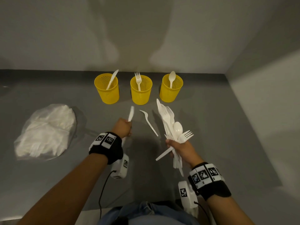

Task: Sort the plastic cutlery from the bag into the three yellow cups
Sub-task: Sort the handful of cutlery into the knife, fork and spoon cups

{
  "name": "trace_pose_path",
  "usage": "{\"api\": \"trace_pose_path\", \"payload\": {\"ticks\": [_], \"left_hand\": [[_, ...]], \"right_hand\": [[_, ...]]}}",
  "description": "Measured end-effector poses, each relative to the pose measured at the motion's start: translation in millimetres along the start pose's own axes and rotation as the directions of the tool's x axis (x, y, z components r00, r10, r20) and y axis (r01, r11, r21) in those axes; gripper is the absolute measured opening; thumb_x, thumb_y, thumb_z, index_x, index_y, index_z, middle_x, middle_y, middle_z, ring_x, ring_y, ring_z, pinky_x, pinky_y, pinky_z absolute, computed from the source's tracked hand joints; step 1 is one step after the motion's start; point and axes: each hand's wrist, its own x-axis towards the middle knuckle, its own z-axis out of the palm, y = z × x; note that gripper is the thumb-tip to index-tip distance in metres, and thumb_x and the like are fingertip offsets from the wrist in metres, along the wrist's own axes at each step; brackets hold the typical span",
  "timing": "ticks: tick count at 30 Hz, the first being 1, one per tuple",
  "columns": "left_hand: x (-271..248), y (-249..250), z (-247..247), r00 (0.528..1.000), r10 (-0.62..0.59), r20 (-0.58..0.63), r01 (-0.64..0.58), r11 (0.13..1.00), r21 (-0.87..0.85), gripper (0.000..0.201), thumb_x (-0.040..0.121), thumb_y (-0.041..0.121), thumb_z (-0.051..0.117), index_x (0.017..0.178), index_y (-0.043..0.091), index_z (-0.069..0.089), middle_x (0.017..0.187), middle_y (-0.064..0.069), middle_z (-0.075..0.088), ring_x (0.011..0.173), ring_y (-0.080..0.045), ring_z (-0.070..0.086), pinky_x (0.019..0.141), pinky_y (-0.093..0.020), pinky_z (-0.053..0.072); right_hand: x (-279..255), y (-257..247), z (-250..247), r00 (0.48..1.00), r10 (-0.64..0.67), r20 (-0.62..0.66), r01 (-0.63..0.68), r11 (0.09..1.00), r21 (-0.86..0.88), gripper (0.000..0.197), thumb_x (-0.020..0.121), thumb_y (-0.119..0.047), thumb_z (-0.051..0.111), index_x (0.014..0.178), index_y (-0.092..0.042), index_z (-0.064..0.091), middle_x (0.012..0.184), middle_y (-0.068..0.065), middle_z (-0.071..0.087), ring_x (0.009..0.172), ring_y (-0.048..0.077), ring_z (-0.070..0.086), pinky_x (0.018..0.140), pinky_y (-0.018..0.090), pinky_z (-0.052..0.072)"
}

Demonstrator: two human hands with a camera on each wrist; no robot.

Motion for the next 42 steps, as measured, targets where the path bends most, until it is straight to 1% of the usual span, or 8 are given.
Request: {"api": "trace_pose_path", "payload": {"ticks": [4, 8, 15, 21, 25, 29, 37, 42], "left_hand": [[-9, 33, 26, 0.999, 0.025, -0.024, -0.024, 1.0, 0.017, 0.02, 0.086, 0.019, 0.055, 0.079, 0.001, 0.057, 0.076, -0.015, 0.054, 0.075, -0.028, 0.051, 0.065, -0.032, 0.037], [-6, 39, 49, 0.996, 0.067, 0.058, -0.083, 0.934, 0.347, 0.03, 0.082, 0.028, 0.063, 0.101, 0.005, 0.06, 0.107, -0.015, 0.063, 0.101, -0.034, 0.059, 0.076, -0.033, 0.043], [-3, 29, 51, 0.99, 0.129, 0.057, -0.14, 0.846, 0.515, 0.029, 0.087, 0.017, 0.055, 0.104, -0.006, 0.058, 0.11, -0.025, 0.062, 0.101, -0.04, 0.059, 0.083, -0.04, 0.047], [-14, 4, 32, 0.977, 0.212, 0.038, -0.214, 0.974, 0.076, 0.007, 0.091, 0.008, 0.042, 0.096, 0.007, 0.045, 0.079, -0.011, 0.061, 0.079, -0.032, 0.057, 0.071, -0.031, 0.043], [-35, 11, 20, 0.969, 0.244, 0.047, -0.226, 0.944, -0.241, 0.02, 0.092, 0.0, 0.036, 0.082, 0.013, 0.048, 0.066, -0.004, 0.05, 0.058, -0.018, 0.046, 0.057, -0.027, 0.043], [-54, 29, 4, 0.98, 0.19, -0.053, -0.193, 0.863, -0.466, 0.022, 0.092, 0.008, 0.036, 0.096, 0.019, 0.054, 0.064, 0.001, 0.039, 0.056, -0.013, 0.037, 0.056, -0.028, 0.035], [-72, 57, -33, 0.924, 0.33, -0.192, -0.37, 0.653, -0.661, 0.015, 0.093, 0.026, 0.047, 0.08, 0.022, 0.043, 0.061, 0.007, 0.026, 0.048, -0.003, 0.025, 0.045, -0.016, 0.026], [-73, 75, -43, 0.89, 0.392, -0.233, -0.451, 0.682, -0.576, 0.016, 0.092, 0.027, 0.049, 0.076, 0.024, 0.051, 0.056, 0.009, 0.035, 0.044, -0.002, 0.031, 0.045, -0.015, 0.029]], "right_hand": [[-3, 0, -10, 0.993, 0.011, -0.119, 0.002, 0.994, 0.11, 0.006, 0.087, -0.01, 0.061, 0.093, -0.009, 0.061, 0.05, -0.006, 0.06, 0.04, 0.007, 0.051, 0.045, 0.021, 0.045], [-9, -7, -12, 0.983, -0.07, -0.172, 0.093, 0.987, 0.13, 0.008, 0.088, -0.005, 0.059, 0.095, -0.006, 0.057, 0.042, -0.008, 0.057, 0.034, 0.004, 0.05, 0.04, 0.017, 0.043], [-8, -5, -13, 0.964, -0.134, -0.228, 0.165, 0.979, 0.123, 0.003, 0.087, -0.004, 0.06, 0.088, -0.006, 0.058, 0.047, -0.005, 0.059, 0.035, 0.005, 0.047, 0.039, 0.018, 0.04], [-3, -1, 5, 0.943, -0.226, -0.245, 0.244, 0.969, 0.046, 0.01, 0.085, -0.001, 0.061, 0.091, -0.007, 0.056, 0.059, -0.001, 0.057, 0.046, -0.003, 0.055, 0.049, 0.01, 0.045], [4, -6, 26, 0.957, -0.238, -0.168, 0.255, 0.963, 0.088, 0.01, 0.085, -0.002, 0.062, 0.092, -0.007, 0.058, 0.07, 0.004, 0.059, 0.056, -0.001, 0.06, 0.058, 0.011, 0.049], [9, -17, 46, 0.956, -0.27, -0.118, 0.285, 0.949, 0.137, 0.008, 0.084, -0.001, 0.063, 0.091, -0.005, 0.06, 0.068, 0.002, 0.062, 0.06, 0.007, 0.063, 0.064, 0.019, 0.053], [5, -33, 66, 0.975, -0.219, 0.025, 0.201, 0.927, 0.317, 0.005, 0.085, -0.003, 0.061, 0.083, -0.008, 0.061, 0.055, 0.002, 0.06, 0.056, 0.021, 0.061, 0.07, 0.041, 0.054], [-1, -39, 67, 0.976, -0.202, 0.085, 0.164, 0.93, 0.329, 0.008, 0.086, 0.002, 0.057, 0.087, -0.005, 0.06, 0.052, 0.002, 0.058, 0.049, 0.017, 0.062, 0.058, 0.029, 0.057]]}}
